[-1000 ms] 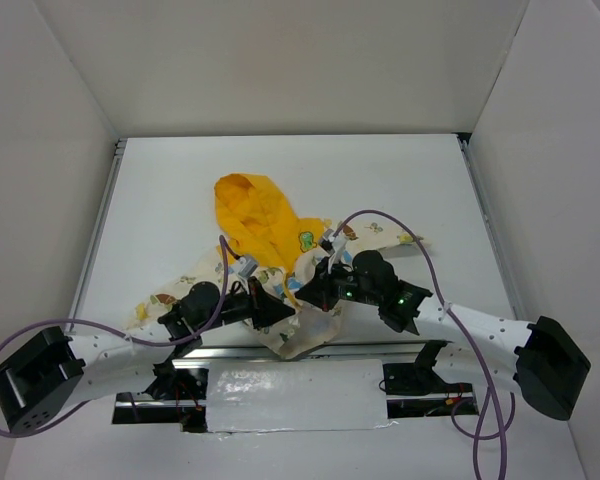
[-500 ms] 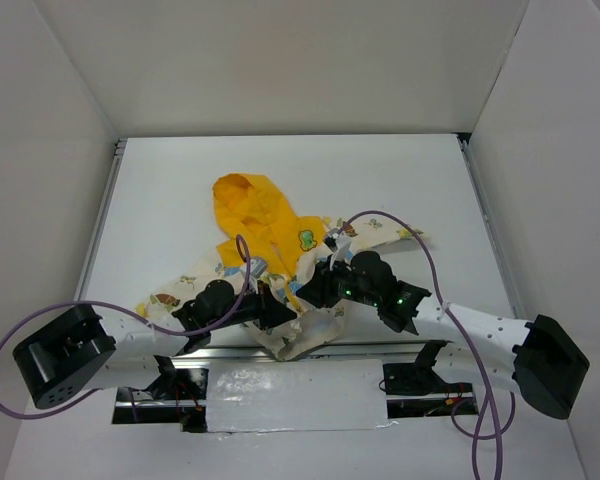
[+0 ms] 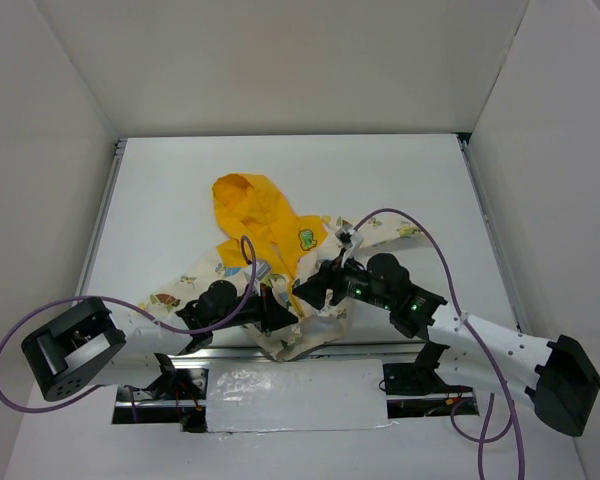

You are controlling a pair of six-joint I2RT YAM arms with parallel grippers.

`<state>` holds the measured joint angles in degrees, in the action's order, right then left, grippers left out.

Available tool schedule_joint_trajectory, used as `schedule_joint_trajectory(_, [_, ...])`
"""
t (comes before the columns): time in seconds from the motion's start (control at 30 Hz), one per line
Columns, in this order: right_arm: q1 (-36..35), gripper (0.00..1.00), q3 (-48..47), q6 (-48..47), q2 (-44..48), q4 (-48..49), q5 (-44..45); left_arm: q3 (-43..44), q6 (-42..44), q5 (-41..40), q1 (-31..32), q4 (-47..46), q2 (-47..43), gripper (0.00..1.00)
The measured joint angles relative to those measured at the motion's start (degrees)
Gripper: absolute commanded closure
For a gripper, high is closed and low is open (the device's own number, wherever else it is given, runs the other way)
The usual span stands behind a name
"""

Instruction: Zip up the jacket

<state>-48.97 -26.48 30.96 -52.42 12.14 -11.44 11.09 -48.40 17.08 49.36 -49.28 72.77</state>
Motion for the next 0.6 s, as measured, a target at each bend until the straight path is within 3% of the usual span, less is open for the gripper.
schedule_joint_trajectory(0.37, [0.0, 0.25, 17.5, 9.0, 4.2, 7.6, -2.5, 0.1, 0.1, 0.3, 0.0, 0.0, 0.0, 1.00])
schedule_joint_trajectory(0.6, [-0.2, 0.28, 19.7, 11.6, 0.6, 15.2, -4.6, 0.7, 0.0, 0.9, 0.0, 0.2, 0.2, 1.00])
